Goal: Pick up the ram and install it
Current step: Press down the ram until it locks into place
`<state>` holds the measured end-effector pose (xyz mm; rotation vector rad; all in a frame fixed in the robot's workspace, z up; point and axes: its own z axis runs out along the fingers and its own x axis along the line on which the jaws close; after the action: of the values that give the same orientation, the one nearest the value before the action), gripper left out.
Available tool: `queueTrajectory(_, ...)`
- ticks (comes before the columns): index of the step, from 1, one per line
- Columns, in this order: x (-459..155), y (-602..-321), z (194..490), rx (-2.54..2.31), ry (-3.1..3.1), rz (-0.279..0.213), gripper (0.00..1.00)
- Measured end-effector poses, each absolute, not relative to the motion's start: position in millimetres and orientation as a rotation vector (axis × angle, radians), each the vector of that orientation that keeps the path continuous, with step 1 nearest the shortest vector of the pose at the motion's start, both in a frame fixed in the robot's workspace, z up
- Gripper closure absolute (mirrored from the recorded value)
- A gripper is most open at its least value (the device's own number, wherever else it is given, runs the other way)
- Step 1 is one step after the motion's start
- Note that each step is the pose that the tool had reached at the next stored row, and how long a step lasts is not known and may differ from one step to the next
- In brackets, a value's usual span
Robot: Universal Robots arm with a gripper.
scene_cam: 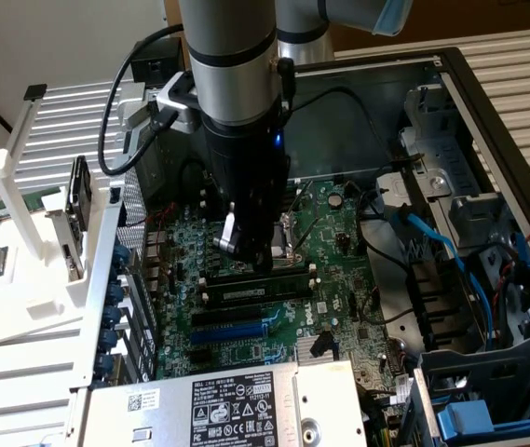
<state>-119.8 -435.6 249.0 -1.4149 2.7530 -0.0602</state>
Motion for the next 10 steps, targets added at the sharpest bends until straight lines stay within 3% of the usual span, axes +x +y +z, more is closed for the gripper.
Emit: queueTrajectory(10, -119.8, -435.6, 249.0, -1.232, 2.842, -0.065, 0.89)
